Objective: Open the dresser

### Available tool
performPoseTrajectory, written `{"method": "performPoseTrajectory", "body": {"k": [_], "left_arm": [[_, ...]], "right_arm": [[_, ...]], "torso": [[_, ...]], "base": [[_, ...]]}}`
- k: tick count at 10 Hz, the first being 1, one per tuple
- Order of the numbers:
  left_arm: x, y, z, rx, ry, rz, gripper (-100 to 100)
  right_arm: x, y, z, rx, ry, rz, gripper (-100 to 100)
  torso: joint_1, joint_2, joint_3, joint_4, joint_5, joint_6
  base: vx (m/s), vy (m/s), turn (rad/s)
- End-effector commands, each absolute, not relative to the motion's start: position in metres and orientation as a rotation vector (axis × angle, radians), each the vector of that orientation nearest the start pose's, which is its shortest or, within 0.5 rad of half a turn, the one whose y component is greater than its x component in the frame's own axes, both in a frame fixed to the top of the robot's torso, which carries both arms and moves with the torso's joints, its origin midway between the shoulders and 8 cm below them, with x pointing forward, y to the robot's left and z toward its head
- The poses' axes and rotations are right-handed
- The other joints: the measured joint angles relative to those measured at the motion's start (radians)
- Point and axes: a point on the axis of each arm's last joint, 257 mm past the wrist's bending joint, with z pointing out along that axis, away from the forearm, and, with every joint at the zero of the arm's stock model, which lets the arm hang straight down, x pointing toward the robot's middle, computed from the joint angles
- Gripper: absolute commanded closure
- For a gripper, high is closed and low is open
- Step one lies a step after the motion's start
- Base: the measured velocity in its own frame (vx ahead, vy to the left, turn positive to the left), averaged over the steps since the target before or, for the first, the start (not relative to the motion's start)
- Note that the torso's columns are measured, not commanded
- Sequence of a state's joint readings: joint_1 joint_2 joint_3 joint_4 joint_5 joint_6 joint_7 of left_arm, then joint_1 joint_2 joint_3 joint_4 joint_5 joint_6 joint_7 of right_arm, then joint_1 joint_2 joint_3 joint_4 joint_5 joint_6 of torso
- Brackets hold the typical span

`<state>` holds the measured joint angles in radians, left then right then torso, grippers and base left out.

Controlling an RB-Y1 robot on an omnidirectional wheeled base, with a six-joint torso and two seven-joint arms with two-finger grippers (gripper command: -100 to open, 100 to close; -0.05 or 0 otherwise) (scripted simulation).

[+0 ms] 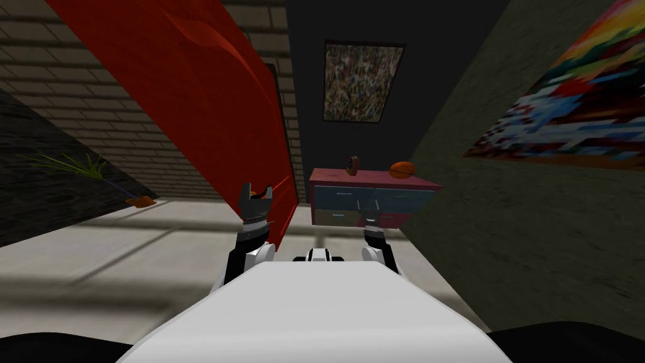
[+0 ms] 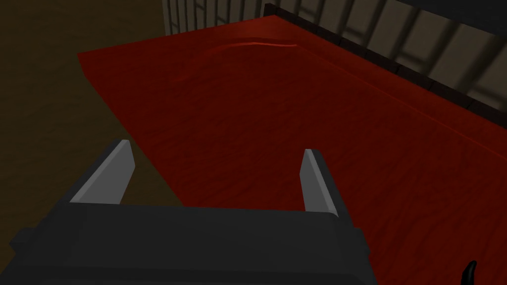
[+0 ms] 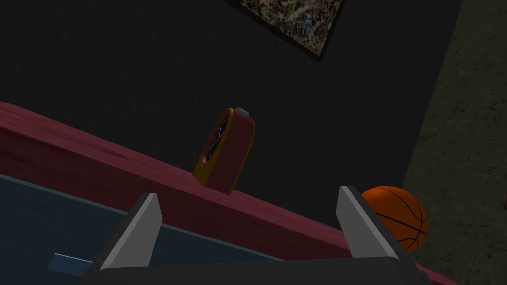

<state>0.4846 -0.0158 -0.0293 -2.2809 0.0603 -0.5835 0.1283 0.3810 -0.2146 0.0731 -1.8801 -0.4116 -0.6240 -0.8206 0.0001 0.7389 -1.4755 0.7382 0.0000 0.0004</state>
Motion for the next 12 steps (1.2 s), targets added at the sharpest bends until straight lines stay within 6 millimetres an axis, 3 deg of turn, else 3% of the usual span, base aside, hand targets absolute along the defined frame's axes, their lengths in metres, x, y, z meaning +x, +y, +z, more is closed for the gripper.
{"method": "performPoseTrajectory", "body": {"k": [1,8,9,11,12], "left_arm": [[0.33,0.276,0.045,-0.672,0.455,-1.514,0],[0.33,0.276,0.045,-0.672,0.455,-1.514,0],[0.33,0.276,0.045,-0.672,0.455,-1.514,0],[0.33,0.276,0.045,-0.672,0.455,-1.514,0],[0.33,0.276,0.045,-0.672,0.455,-1.514,0]], "right_arm": [[0.402,-0.316,-0.109,1.361,0.153,2.282,-100],[0.407,-0.33,-0.13,1.463,-0.044,2.408,-100],[0.409,-0.337,-0.14,1.496,-0.118,2.43,-100],[0.409,-0.337,-0.14,1.507,-0.148,2.46,-100],[0.411,-0.344,-0.151,1.536,-0.227,2.479,-100]], "torso": [[-0.001,-0.001,0.0,0.0,0.0,-0.001],[-0.001,-0.001,0.0,0.0,0.0,0.0],[0.0,-0.001,0.0,0.0,0.0,0.0],[0.0,-0.001,-0.001,0.0,0.0,0.0],[0.001,0.0,0.0,0.0,0.0,0.0]], "base": [[0.023,-0.036,0.165],[0.022,-0.032,0.091],[0.025,-0.039,0.247],[0.016,-0.031,0.047],[0.021,-0.03,0.233]]}}
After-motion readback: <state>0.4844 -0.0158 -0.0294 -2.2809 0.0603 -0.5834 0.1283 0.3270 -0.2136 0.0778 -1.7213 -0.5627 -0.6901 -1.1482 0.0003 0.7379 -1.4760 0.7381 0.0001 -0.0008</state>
